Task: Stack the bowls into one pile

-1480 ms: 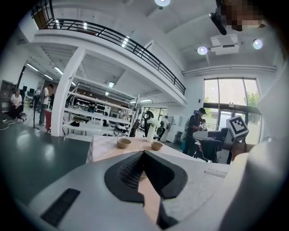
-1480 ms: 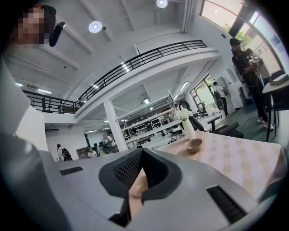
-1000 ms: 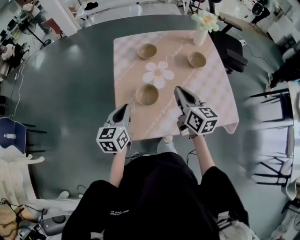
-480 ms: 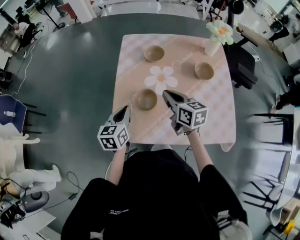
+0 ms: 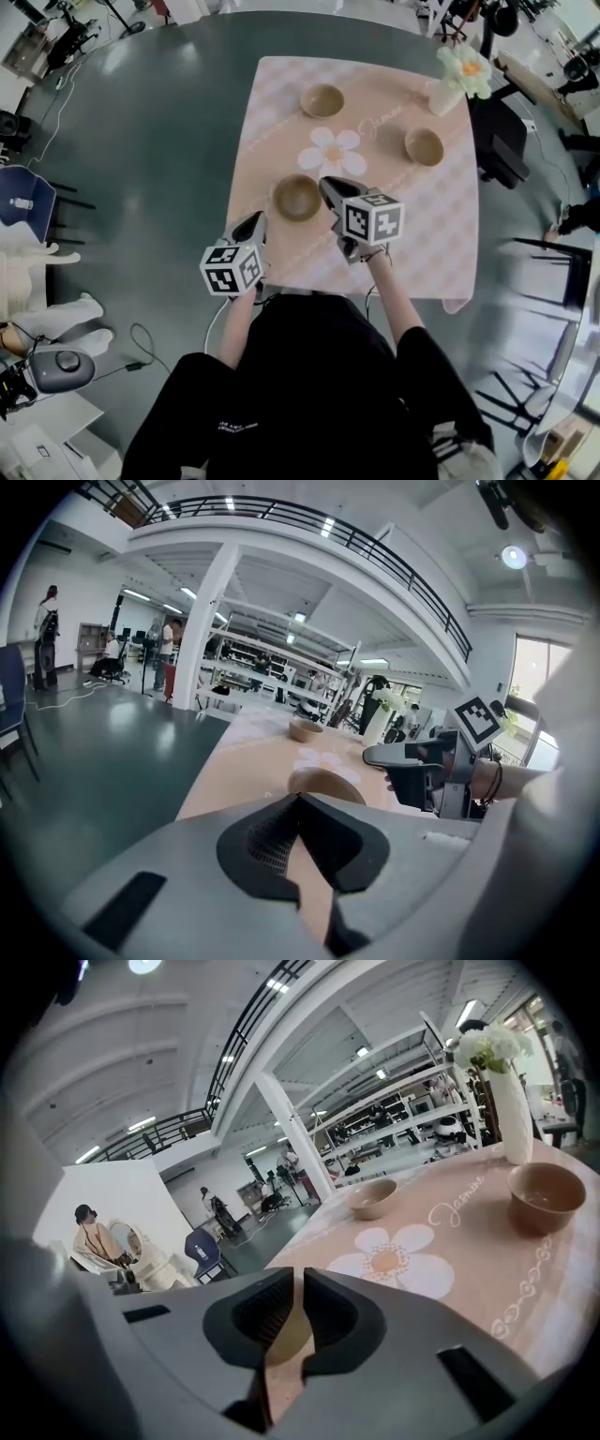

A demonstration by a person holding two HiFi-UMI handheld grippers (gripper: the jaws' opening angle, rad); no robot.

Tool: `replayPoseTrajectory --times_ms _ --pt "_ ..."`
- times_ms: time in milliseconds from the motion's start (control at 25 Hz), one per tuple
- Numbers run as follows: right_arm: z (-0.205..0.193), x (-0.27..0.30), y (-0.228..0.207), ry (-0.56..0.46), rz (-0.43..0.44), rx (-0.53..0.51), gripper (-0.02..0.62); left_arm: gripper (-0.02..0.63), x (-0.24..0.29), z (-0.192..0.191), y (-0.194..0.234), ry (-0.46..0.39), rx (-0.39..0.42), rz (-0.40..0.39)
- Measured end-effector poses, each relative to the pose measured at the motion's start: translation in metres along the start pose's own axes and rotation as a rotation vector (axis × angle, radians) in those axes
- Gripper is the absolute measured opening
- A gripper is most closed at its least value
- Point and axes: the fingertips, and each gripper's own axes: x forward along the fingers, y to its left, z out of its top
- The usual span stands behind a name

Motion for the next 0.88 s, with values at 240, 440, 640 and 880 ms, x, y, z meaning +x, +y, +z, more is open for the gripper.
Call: replayPoseTrajectory --times_ms 240,440,640,880 --pt "-0.022 0.022 -0.015 0.053 -0.070 0.070 0.111 -0.003 0.012 -0.009 0.005 0.067 0.001 -0.014" --pt "-0.029 0.033 -0.019 0.079 -0.095 0.109 0.143 -0.003 0.017 -0.016 0.009 0.095 -0.006 -0.030" --pt "-0.044 0.043 -0.024 0.138 -0.118 0.155 0.146 -0.003 0.026 -0.018 0.006 0.110 -0.002 -0.052" --pt "-0.056 0.047 -0.024 0.177 -0.129 0.196 0.099 -0.003 0.029 -0.022 0.006 0.131 -0.003 -0.072"
